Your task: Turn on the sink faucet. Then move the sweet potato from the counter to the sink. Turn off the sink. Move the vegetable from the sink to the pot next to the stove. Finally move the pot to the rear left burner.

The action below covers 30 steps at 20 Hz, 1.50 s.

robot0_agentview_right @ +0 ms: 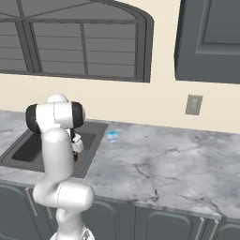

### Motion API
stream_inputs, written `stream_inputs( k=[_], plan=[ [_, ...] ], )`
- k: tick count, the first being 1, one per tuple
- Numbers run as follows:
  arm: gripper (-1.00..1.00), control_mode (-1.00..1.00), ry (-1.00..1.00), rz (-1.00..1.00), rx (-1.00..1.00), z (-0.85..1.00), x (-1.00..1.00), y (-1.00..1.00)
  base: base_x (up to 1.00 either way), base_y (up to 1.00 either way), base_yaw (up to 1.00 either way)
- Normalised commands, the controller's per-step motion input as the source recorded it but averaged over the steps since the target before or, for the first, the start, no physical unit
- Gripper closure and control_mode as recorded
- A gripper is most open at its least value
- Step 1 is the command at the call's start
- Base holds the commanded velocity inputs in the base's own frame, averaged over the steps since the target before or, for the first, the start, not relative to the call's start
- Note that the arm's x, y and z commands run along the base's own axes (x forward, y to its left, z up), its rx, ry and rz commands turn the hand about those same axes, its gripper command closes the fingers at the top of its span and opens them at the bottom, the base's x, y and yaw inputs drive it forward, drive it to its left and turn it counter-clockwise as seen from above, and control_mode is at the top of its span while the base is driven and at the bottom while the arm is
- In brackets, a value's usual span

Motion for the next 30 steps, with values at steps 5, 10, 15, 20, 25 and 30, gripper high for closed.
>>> stream_inputs(
  k=[5, 10, 15, 20, 25, 30],
  plan=[
    [-1.00, -1.00, 0.00, 0.00, -0.02, -0.22, 0.27, 0.10, 0.00, 0.00, 0.00],
    [-1.00, -1.00, -0.04, 0.00, -0.02, -0.25, 0.32, 0.02, 0.00, 0.00, 0.00],
    [-1.00, -1.00, -0.06, 0.01, -0.03, -0.36, 0.30, 0.00, 0.00, 0.00, 0.00],
    [-1.00, -1.00, -0.01, 0.02, 0.00, -0.28, 0.16, 0.00, 0.00, 0.00, 0.00],
    [-1.00, -1.00, 0.00, 0.02, 0.00, -0.28, 0.14, 0.00, 0.00, 0.00, 0.00],
    [-1.00, -1.00, -0.01, 0.01, 0.00, -0.29, 0.11, 0.01, 0.00, 0.00, 0.00]
  ],
)
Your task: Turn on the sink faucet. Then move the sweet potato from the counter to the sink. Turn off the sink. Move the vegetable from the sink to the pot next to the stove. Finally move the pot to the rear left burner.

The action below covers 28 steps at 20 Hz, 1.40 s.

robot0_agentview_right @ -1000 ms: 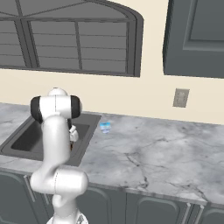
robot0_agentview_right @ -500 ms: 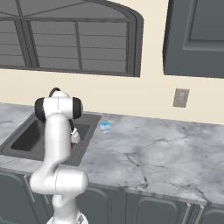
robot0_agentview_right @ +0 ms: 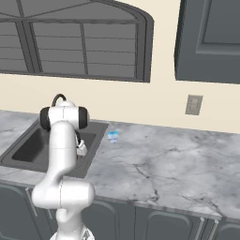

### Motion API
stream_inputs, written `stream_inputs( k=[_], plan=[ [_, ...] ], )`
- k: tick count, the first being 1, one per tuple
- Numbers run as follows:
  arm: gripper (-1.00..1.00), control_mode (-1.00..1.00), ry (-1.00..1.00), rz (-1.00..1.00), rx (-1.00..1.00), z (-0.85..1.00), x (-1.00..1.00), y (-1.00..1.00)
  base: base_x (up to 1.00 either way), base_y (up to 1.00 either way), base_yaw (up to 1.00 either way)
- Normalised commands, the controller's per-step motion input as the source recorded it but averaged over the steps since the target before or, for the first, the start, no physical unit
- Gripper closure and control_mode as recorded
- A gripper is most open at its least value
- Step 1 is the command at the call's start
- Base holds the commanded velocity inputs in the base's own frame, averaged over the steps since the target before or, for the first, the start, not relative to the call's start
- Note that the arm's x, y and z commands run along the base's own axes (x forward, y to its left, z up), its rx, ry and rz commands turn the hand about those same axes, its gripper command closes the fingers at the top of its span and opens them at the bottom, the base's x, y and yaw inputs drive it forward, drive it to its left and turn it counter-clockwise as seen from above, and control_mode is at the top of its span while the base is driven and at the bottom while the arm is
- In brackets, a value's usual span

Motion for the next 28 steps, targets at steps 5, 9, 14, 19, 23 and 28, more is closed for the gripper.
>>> stream_inputs(
  k=[5, 9, 14, 19, 23, 28],
  plan=[
    [1.00, -1.00, -0.01, 0.01, 0.00, -0.34, 0.11, 0.03, 0.00, 0.00, 0.00],
    [1.00, -1.00, 0.00, 0.00, 0.00, -0.19, 0.04, 0.01, 0.00, 0.00, 0.00],
    [1.00, -1.00, 0.00, 0.00, 0.00, -0.13, 0.00, 0.02, 0.00, 0.00, 0.00],
    [1.00, -1.00, 0.00, -0.02, 0.00, 0.40, -0.01, 0.00, 0.00, 0.00, 0.00],
    [1.00, -1.00, -0.02, -0.09, 0.00, 0.68, -0.06, -0.17, 0.00, 0.00, 0.00],
    [1.00, -1.00, -0.02, -0.14, 0.00, 0.81, -0.15, -0.29, 0.00, 0.00, 0.00]
  ],
)
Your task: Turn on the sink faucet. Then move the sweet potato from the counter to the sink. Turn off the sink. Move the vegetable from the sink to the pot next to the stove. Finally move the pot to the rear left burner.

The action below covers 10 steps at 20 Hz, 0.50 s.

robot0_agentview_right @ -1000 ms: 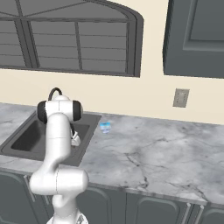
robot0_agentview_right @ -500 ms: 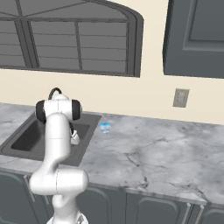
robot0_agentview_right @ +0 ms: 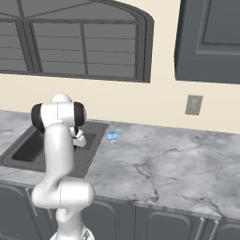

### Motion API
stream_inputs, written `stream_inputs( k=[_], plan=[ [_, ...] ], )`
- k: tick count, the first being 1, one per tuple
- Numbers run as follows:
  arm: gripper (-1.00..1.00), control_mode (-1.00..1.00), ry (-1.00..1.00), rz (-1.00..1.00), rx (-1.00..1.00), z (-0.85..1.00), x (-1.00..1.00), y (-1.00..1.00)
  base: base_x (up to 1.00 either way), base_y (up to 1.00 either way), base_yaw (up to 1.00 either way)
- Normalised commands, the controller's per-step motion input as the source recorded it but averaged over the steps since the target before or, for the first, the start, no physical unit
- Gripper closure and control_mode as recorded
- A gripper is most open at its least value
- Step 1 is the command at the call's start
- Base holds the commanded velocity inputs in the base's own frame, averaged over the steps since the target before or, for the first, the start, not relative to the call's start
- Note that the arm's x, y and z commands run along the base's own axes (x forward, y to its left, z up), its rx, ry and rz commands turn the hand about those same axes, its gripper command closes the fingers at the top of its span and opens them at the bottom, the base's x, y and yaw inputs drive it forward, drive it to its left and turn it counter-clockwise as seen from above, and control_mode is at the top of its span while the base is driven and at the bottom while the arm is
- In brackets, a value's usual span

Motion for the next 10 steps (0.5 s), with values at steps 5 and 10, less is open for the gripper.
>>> stream_inputs(
  k=[5, 10],
  plan=[
    [1.00, -1.00, 0.00, -0.14, 0.00, 0.95, -0.20, -0.21, 0.00, 0.00, 0.00],
    [1.00, -1.00, 0.00, -0.09, 0.00, 0.83, -0.30, -0.24, 0.00, 0.00, 0.00]
  ],
)
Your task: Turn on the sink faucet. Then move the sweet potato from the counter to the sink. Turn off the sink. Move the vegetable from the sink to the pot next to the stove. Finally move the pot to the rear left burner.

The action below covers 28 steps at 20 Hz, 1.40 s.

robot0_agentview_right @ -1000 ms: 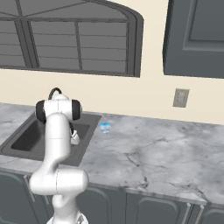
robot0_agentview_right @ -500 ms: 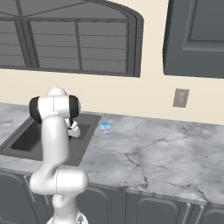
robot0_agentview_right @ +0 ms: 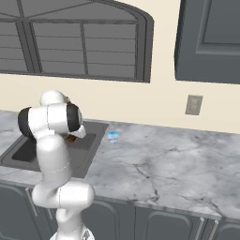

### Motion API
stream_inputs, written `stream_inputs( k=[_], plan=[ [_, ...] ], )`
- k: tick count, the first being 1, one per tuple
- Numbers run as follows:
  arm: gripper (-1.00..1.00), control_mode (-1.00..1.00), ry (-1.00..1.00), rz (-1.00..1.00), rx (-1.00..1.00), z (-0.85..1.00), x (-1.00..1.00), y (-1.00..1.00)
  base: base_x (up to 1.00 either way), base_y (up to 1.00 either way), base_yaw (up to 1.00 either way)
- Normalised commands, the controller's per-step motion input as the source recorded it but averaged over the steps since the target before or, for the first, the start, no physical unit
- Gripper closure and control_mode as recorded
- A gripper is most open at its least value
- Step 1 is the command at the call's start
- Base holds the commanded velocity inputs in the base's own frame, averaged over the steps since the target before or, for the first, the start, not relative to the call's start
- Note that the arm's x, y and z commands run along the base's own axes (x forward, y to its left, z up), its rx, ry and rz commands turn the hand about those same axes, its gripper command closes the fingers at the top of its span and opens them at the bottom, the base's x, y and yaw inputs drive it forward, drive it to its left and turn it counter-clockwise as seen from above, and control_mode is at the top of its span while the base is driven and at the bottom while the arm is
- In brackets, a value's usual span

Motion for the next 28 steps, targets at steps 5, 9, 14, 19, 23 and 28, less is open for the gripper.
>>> stream_inputs(
  k=[5, 9, 14, 19, 23, 28],
  plan=[
    [1.00, -1.00, 0.00, -0.05, 0.00, 0.75, -0.38, -0.27, 0.00, 0.00, 0.00],
    [1.00, -1.00, 0.00, -0.03, 0.00, 0.66, -0.39, -0.25, 0.00, 0.00, 0.00],
    [1.00, -1.00, -0.02, -0.01, 0.00, 0.66, -0.41, -0.32, 0.00, 0.00, 0.00],
    [1.00, -1.00, -0.02, -0.01, -0.01, 0.31, -0.11, -0.06, 0.00, 0.00, 0.00],
    [1.00, -1.00, 0.00, -0.01, 0.00, 0.00, -0.01, 0.00, 0.00, 0.00, 0.00],
    [1.00, 1.00, 0.00, 0.00, 0.00, 0.00, 0.00, 0.00, -0.23, -0.20, -0.39]
  ],
)
